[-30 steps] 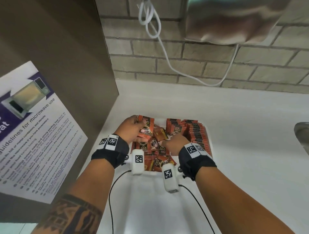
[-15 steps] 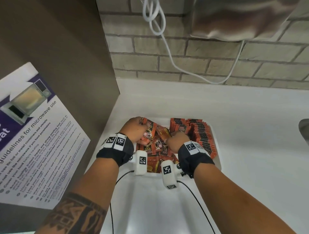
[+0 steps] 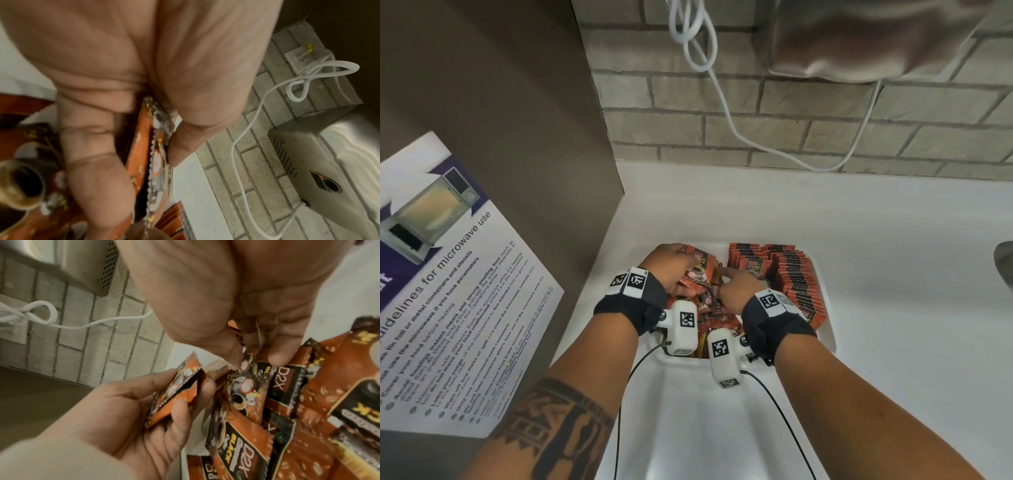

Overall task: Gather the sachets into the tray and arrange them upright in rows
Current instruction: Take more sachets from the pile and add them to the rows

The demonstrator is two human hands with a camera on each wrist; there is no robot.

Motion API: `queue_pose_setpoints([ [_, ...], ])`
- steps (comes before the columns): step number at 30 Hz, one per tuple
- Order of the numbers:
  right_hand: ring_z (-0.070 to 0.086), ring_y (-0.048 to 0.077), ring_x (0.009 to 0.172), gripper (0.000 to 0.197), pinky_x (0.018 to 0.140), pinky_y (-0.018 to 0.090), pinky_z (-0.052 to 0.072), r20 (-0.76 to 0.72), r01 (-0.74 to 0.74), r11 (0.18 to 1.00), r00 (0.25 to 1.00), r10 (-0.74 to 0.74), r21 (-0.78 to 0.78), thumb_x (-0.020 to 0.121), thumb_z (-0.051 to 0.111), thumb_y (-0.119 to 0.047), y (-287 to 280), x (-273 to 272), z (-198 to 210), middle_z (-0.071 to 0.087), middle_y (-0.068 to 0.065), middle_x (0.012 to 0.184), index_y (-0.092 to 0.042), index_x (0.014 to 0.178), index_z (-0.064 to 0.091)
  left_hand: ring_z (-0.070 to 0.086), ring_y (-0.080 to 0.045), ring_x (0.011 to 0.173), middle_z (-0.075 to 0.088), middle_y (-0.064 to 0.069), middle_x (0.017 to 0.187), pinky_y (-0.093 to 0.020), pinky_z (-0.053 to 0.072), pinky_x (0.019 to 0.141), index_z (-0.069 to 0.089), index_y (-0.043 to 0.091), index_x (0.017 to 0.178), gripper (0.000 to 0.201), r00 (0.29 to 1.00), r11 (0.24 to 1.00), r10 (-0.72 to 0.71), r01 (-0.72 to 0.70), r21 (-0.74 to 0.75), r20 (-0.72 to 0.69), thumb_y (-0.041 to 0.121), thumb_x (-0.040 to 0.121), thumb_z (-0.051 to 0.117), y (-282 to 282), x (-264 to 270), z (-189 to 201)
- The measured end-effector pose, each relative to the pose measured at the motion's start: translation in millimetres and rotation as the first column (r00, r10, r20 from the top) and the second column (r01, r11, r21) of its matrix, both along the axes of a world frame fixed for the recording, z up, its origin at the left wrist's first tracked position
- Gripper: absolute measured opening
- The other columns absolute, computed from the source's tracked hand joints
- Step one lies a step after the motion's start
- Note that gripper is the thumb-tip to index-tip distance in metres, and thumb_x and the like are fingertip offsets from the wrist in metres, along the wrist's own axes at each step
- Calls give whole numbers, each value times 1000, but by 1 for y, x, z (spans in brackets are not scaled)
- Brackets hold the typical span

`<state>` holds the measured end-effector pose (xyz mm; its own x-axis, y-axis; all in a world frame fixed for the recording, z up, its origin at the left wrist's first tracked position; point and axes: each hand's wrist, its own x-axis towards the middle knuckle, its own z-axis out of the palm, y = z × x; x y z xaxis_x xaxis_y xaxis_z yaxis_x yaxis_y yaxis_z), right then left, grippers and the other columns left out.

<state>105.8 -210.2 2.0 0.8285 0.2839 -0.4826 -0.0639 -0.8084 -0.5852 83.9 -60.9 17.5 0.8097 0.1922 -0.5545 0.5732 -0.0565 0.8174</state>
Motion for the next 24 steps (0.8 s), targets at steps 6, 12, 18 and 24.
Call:
queue_pose_setpoints([
  [6, 66, 30, 100, 43, 79, 33, 56, -25, 43, 994, 999, -40, 105, 95, 46, -1, 2, 0, -8, 66, 15, 120, -12, 136, 55, 74, -30, 72, 74, -17, 98, -30, 60, 52, 67, 3, 113, 23, 998, 990, -63, 65, 126, -22, 20, 97, 64, -7, 6, -2],
  [12, 67, 26, 97, 42, 63, 22, 50, -21, 57, 991, 998, -55, 121, 95, 57, -13, -4, 4, -12, 64, 11, 127, -20, 136, 56, 75, -35, 68, 71, -20, 103, -50, 62, 77, 68, 1, 104, 22, 997, 974, -75, 72, 217, 6, 21, 95, 64, 2, 3, 2],
  [18, 62, 20, 108, 39, 77, 22, 51, 29, -96, 994, 995, 97, -56, 95, 59, -14, -8, 6, -11, 59, 1, 135, -19, 134, 60, 74, -32, 66, 70, -17, 102, -33, 62, 58, 65, 1, 108, 24, 998, 962, -51, 37, 270, 44, 23, 98, 62, 16, -4, 19],
  [24, 59, 26, 120, 42, 97, 30, 51, 55, -108, 987, 992, 115, -117, 95, 52, -7, -10, 3, -3, 56, 7, 140, -17, 136, 60, 75, -33, 70, 72, -17, 100, -35, 63, 61, 67, 1, 108, 25, 994, 968, -21, -6, 249, 105, 23, 98, 64, 30, -10, 26],
])
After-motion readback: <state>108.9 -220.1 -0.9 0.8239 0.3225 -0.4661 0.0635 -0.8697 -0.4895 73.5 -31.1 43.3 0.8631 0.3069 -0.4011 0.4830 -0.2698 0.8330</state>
